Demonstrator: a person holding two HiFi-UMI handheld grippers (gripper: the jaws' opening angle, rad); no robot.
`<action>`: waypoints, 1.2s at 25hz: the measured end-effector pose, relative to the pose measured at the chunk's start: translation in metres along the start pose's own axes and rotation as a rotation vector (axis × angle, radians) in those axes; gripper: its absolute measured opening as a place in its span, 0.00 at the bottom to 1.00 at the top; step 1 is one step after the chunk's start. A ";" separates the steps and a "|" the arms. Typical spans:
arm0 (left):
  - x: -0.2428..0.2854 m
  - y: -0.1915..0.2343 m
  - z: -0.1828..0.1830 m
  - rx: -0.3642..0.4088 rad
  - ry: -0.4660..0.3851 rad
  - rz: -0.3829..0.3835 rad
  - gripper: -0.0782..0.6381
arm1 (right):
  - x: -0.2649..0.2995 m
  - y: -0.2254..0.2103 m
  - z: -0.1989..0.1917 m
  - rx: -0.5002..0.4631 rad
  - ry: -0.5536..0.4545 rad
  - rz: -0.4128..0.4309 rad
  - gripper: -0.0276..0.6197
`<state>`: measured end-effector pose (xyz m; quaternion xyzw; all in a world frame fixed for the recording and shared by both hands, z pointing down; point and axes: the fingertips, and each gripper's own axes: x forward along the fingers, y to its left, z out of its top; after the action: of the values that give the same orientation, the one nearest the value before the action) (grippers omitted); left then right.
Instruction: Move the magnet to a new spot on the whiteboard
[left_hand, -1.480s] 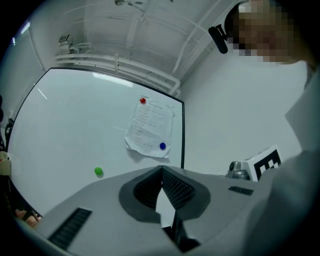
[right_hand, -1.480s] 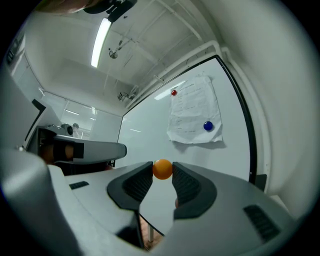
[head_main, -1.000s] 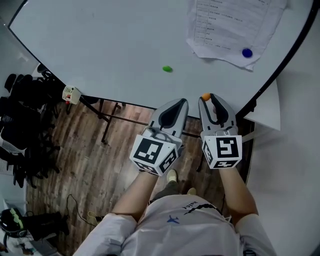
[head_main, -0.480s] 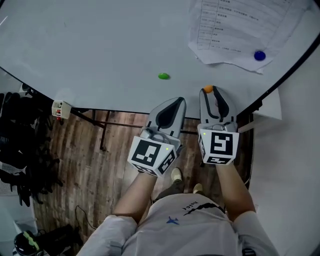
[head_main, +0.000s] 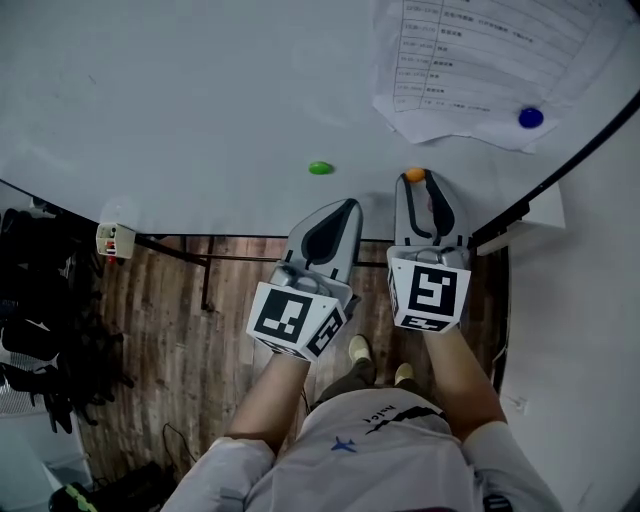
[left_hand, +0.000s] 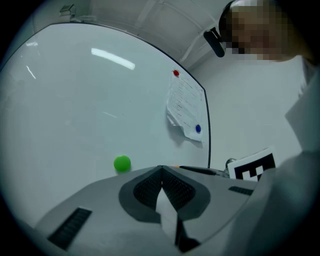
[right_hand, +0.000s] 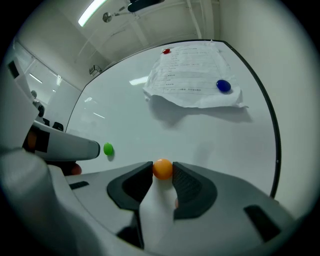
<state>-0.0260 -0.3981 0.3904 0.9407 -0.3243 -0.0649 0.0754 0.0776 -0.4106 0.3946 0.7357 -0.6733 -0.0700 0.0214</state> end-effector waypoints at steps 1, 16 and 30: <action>0.000 0.002 0.000 -0.003 0.002 0.001 0.12 | 0.000 0.000 0.000 0.002 -0.002 -0.008 0.24; 0.001 0.002 -0.004 -0.020 0.003 -0.003 0.12 | -0.004 0.000 -0.001 0.056 0.012 -0.011 0.24; -0.016 -0.037 -0.020 -0.027 0.018 0.010 0.12 | -0.049 0.004 -0.005 0.103 0.043 0.135 0.23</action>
<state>-0.0131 -0.3573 0.4047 0.9385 -0.3273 -0.0607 0.0915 0.0702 -0.3621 0.4037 0.6902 -0.7234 -0.0180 0.0029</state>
